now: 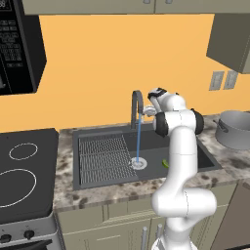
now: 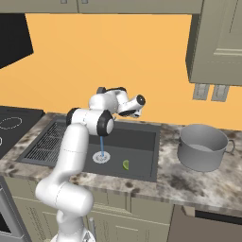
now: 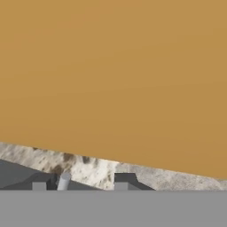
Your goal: Dump the lemon wedge from the pot into the sink. Then turn on the water and wash the lemon wedge. Then turn off the water and put the lemon wedge back in the pot.
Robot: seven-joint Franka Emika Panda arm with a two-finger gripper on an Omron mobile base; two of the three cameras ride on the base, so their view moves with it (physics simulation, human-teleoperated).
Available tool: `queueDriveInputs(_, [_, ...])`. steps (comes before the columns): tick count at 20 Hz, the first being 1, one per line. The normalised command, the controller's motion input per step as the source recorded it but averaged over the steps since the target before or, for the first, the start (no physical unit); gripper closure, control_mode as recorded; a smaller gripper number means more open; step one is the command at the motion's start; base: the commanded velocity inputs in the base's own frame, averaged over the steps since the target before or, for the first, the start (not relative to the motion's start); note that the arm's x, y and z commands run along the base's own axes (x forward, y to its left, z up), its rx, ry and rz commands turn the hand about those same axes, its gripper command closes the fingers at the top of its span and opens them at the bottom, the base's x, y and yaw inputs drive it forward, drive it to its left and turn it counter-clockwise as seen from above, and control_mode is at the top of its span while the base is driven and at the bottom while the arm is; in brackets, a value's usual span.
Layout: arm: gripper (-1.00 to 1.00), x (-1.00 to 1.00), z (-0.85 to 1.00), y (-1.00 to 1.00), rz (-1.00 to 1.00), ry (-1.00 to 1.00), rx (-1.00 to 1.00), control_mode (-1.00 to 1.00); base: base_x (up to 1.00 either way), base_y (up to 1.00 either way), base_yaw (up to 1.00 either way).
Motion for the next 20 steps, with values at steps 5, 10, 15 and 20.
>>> queueDriveInputs(5, [-1.00,-0.03,-0.27,-0.19,0.00,0.06,0.02,-1.00,0.00,0.00,0.00])
queueDriveInputs(10, [-1.00,-0.06,-0.01,-0.22,0.00,0.02,0.04,-1.00,0.00,0.00,0.00])
queueDriveInputs(15, [-1.00,-0.17,0.31,-0.20,0.00,0.00,0.09,-1.00,0.00,0.00,0.00])
queueDriveInputs(20, [-1.00,-0.09,0.34,-0.01,0.00,0.00,0.06,-1.00,0.00,0.00,0.00])
